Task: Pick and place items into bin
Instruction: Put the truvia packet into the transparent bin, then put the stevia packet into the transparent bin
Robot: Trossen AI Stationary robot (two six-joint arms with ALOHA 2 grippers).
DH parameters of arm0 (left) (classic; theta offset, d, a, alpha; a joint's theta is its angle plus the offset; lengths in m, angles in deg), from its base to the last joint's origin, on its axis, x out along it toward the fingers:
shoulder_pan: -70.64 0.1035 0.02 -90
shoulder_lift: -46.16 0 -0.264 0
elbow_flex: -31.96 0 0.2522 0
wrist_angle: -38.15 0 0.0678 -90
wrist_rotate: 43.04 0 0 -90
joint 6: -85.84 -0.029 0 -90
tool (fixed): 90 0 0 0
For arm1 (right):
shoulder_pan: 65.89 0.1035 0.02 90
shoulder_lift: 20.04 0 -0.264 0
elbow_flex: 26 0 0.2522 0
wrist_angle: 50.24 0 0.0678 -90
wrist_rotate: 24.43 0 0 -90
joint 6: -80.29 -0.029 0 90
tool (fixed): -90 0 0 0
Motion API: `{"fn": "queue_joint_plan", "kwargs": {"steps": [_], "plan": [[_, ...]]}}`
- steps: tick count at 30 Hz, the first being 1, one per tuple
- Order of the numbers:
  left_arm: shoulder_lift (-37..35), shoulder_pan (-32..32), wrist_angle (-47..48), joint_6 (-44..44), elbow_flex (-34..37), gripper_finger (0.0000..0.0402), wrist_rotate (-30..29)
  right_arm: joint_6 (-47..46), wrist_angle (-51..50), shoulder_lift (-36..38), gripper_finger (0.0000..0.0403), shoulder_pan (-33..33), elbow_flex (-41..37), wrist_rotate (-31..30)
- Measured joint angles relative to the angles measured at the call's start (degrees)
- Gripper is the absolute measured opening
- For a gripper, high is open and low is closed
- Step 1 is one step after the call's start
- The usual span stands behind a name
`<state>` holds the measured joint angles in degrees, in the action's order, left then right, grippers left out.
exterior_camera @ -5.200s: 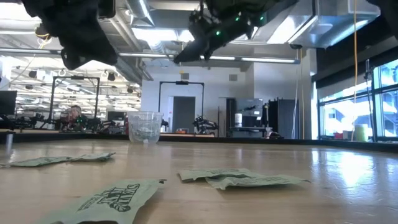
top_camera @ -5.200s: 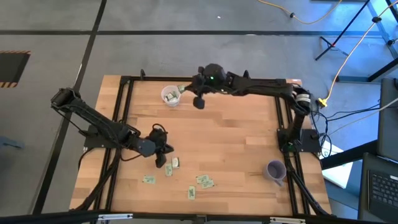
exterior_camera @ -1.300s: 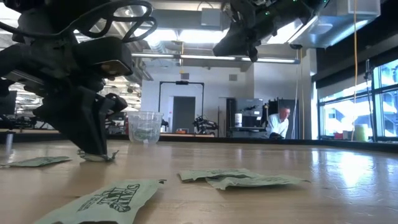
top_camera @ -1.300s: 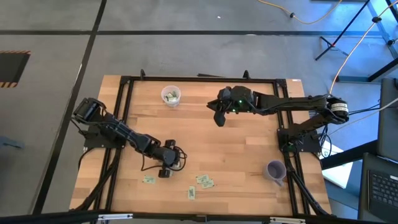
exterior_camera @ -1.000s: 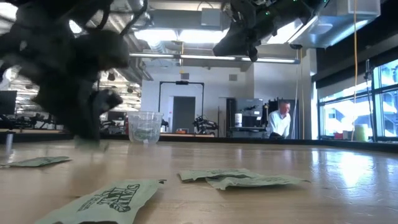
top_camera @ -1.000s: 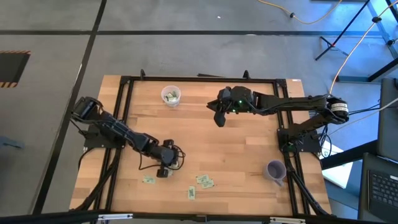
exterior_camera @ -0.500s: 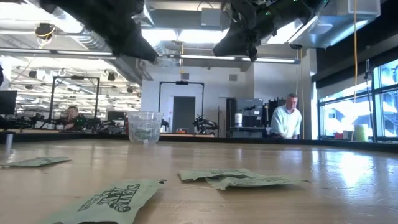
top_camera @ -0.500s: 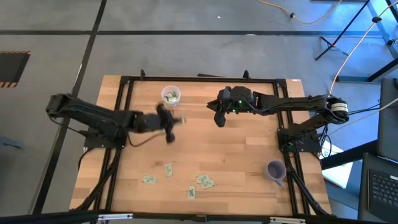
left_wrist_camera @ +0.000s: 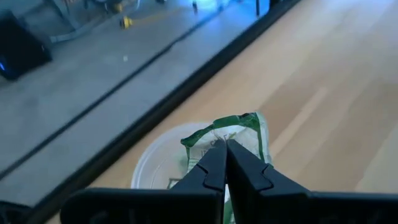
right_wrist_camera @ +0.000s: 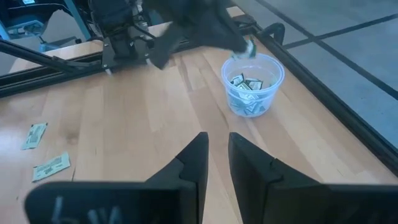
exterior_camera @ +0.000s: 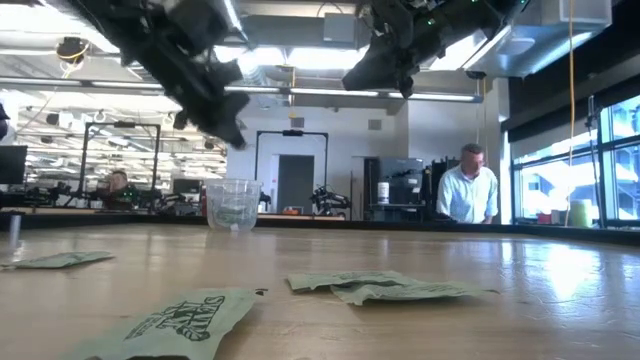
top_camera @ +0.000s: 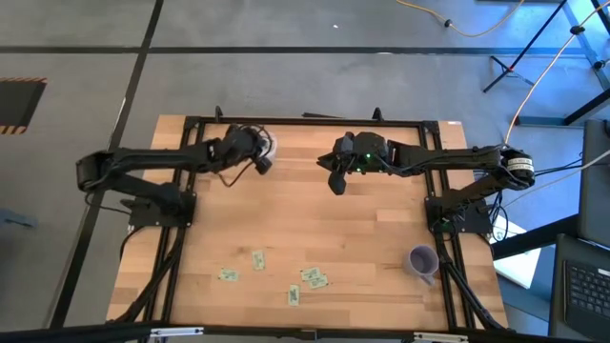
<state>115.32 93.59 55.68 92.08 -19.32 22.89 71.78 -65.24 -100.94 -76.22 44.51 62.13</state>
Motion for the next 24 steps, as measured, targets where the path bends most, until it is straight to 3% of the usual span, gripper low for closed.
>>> {"fn": "queue_joint_plan", "kwargs": {"steps": [12, 24], "plan": [[9.38, 6.17, -1.40, 1.53, -0.02, 0.0008, 4.19, 0.24, -0.39, 0.00, 0.0068, 0.00, 0.00, 0.00], [9.33, 6.46, -2.30, 2.83, -0.04, 0.0052, 4.24, 1.50, -0.39, 0.00, 0.0068, 0.00, 0.02, 0.00]]}}
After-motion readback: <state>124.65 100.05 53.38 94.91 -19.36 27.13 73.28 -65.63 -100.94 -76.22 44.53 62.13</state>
